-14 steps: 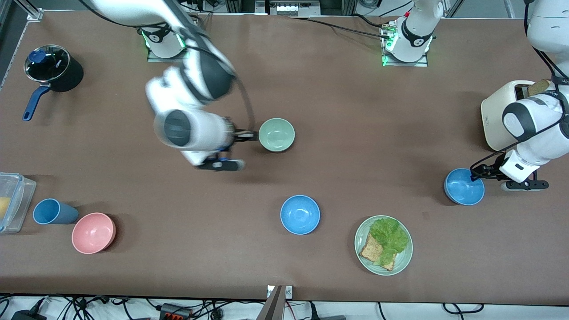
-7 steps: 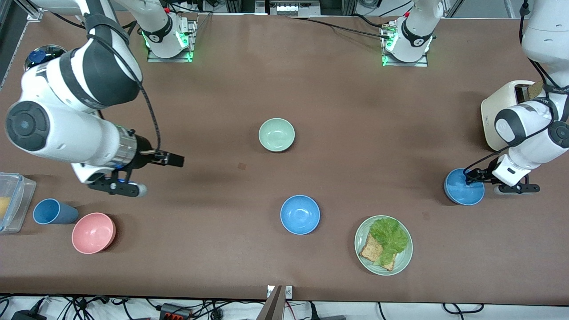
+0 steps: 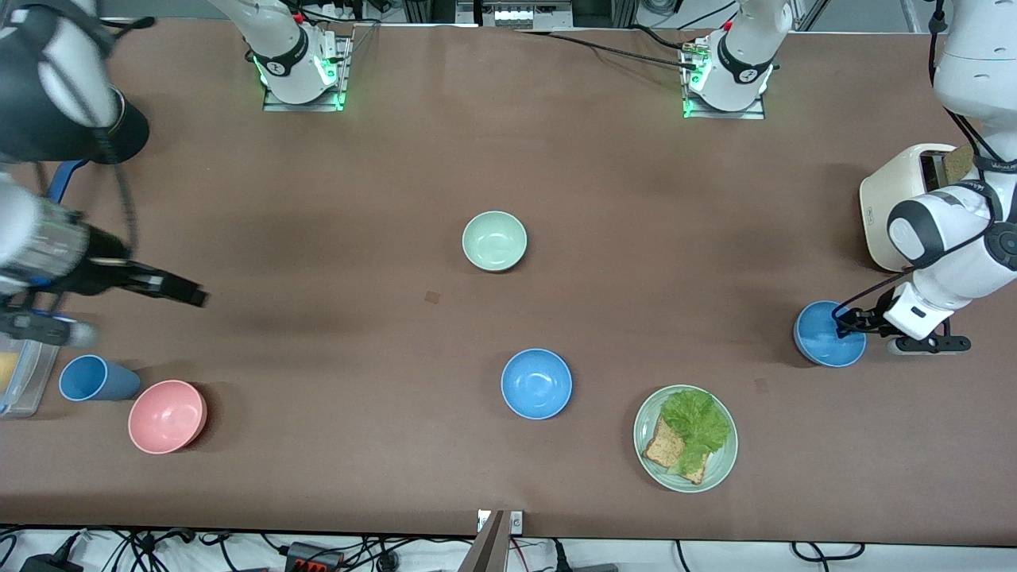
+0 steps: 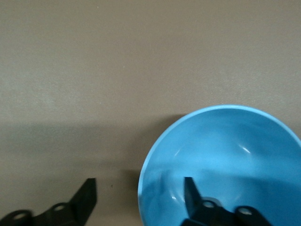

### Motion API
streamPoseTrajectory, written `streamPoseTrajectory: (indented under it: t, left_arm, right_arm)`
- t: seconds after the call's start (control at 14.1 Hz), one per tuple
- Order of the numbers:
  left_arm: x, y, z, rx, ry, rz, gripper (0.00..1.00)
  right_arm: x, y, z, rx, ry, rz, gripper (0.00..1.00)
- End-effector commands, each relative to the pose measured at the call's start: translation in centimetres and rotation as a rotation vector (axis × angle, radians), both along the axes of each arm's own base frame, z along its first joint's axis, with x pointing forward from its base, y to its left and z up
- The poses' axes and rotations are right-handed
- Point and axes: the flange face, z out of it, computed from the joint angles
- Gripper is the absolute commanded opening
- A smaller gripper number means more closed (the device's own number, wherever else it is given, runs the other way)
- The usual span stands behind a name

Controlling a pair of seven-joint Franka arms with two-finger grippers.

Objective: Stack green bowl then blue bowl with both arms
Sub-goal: 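Release the green bowl and withdraw the right gripper while the left grasps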

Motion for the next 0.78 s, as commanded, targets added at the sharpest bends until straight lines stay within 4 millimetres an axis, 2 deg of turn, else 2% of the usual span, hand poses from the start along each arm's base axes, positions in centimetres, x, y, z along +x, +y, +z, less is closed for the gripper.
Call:
streamPoseTrajectory:
  t: [0.0,0.21,0.36,0.5,0.71]
  left_arm:
    - [1.4,0.4,0.6,-0.008,0.034,-0.014,0.54]
    - [1.5,0.0,0.6,-0.003,0.037,-0.029,0.17]
    - [1.5,-0.2,0.5,-0.002,0.040,-0.039,0.05]
    - [1.3,0.2,0.5,0.005,0.041,-0.112,0.01]
    - [1.1,0.0,0.9,-0.006,0.070,-0.175,0.01]
  right_arm:
    - [-2.3,-3.9,0.8,-0.032,-0.016,0.016,1.00]
    - [-2.9,-7.1,1.6,-0.043,-0.038,0.125,1.00]
    - [-3.8,-7.5,3.0,-0.062,-0.041,0.132,1.00]
    - [-4.4,-7.7,3.1,-0.096,-0.020,0.157,1.00]
    - [-5.7,-7.7,2.8,-0.094,-0.007,0.157,1.00]
